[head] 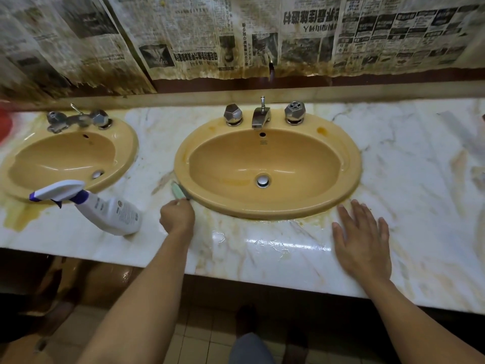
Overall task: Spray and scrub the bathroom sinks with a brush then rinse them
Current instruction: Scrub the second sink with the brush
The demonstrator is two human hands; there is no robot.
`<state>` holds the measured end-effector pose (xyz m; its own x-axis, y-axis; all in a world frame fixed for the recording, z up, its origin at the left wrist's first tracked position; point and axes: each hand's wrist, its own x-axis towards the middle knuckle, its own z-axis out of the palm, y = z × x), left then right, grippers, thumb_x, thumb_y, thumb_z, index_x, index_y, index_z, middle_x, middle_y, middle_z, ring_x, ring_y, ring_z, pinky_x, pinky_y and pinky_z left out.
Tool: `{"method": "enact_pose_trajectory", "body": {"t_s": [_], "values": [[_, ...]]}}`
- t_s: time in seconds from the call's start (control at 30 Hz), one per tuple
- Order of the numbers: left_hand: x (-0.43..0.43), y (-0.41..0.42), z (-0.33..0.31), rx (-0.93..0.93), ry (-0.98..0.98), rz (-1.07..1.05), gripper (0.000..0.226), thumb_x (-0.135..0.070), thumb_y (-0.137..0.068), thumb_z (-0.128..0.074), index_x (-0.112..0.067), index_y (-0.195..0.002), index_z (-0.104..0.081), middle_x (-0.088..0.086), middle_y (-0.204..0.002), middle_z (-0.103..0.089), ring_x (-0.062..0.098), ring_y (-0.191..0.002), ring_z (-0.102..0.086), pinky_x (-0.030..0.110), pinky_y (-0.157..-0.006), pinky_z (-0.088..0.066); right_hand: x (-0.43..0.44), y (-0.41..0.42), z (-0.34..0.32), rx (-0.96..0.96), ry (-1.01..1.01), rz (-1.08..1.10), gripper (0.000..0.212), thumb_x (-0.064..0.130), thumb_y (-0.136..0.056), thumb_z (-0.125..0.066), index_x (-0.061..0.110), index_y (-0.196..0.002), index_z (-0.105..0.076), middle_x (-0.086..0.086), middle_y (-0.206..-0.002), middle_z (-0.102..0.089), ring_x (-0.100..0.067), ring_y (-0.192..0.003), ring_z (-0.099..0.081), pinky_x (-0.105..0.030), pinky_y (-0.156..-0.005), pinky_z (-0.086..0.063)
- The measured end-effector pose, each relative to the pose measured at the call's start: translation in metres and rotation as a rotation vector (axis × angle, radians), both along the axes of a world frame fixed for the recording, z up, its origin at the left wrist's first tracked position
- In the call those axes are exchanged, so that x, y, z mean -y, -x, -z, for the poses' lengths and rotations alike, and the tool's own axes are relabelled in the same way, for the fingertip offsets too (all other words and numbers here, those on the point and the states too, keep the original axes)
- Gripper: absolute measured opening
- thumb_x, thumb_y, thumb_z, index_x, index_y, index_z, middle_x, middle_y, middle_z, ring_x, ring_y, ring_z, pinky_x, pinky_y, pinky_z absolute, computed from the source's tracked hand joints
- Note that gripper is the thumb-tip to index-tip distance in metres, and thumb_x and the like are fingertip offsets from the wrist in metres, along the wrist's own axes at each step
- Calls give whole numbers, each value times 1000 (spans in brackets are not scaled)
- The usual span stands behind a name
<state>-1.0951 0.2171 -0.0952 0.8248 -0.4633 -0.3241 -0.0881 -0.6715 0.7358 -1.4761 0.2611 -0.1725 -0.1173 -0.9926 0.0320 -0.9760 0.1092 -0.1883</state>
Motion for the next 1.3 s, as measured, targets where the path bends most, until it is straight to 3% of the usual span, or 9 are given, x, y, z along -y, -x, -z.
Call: {"method": "enact_pose_trajectory", "body": {"t_s": [0.17, 0.37, 0.47, 0.67, 0.9, 1.0, 1.1, 1.23, 1.3], "values": [[-52, 48, 14, -16, 43, 95, 29, -26, -102, -56, -9, -111, -77, 8, -100, -71, 34, -102, -63, 31, -80, -41, 0, 1, 1, -4, 6, -3, 63, 52, -102, -15, 27, -156, -37, -1, -167, -25, -19, -155, -16, -51, -125, -11], [-73, 72, 15, -138, 46, 67, 28, -33, -102, -59, -19, -118, -77, -7, -102, -67, 24, -101, -62, 35, -92, -52, -1, 2, 2, 3, 16, -14, 62, 51, -103, -16, 26, -154, -39, -3, -166, -28, -20, -155, -19, -53, -124, -13], [-58, 60, 4, -229, 64, -69, 22, -31, -97, -60, -21, -90, -78, 0, -93, -70, 31, -96, -67, 47, -92, -59, -2, 3, 3, 14, 13, -17, 62, 51, -103, -15, 27, -155, -39, -2, -166, -27, -19, -155, -17, -52, -124, -12], [-61, 97, 8, -322, 105, -140, 26, -30, -95, -62, -12, -105, -78, 3, -97, -70, 31, -99, -66, 40, -88, -58, -2, 3, 3, 28, 2, -13, 60, 50, -104, -15, 28, -156, -37, -1, -167, -26, -18, -155, -15, -50, -125, -9], [-93, 129, 15, -344, 33, 87, 37, -45, -92, -60, -28, -120, -77, 14, -120, -72, 44, -115, -65, 60, -95, -56, -2, 4, -2, 29, -25, -21, 57, 48, -106, -21, 28, -157, -36, -1, -168, -24, -18, -156, -14, -51, -125, -9], [-98, 121, 7, -330, 8, 174, 32, -38, -97, -58, -28, -122, -75, 15, -124, -66, 44, -103, -69, 54, -73, -62, -3, 5, -4, 37, -39, -35, 60, 51, -105, -14, 29, -158, -33, 0, -169, -21, -17, -156, -11, -50, -126, -6], [-108, 111, 4, -256, 35, 300, 33, -36, -98, -56, -29, -125, -73, 14, -121, -71, 38, -113, -66, 56, -96, -56, -7, 6, -6, 53, -80, -56, 67, 57, -100, -9, 32, -159, -28, 3, -170, -15, -15, -157, -5, -46, -126, 1], [-112, 98, 0, -175, 55, 487, 43, -35, -99, -52, -31, -140, -62, 10, -122, -71, 31, -114, -66, 53, -100, -55, -15, 0, -16, 241, -119, -3, 52, 46, -103, -42, 29, -153, -44, 2, -168, -23, -15, -156, -13, -41, -126, -1], [-108, 97, -5, -99, 78, 594, 52, -30, -104, -51, -31, -155, -42, -4, -113, -69, 17, -106, -66, 38, -93, -56, -22, -17, -34, 492, -107, 39, 40, 32, -101, -55, 23, -140, -61, -1, -156, -45, -21, -148, -35, -37, -121, -21]]}}
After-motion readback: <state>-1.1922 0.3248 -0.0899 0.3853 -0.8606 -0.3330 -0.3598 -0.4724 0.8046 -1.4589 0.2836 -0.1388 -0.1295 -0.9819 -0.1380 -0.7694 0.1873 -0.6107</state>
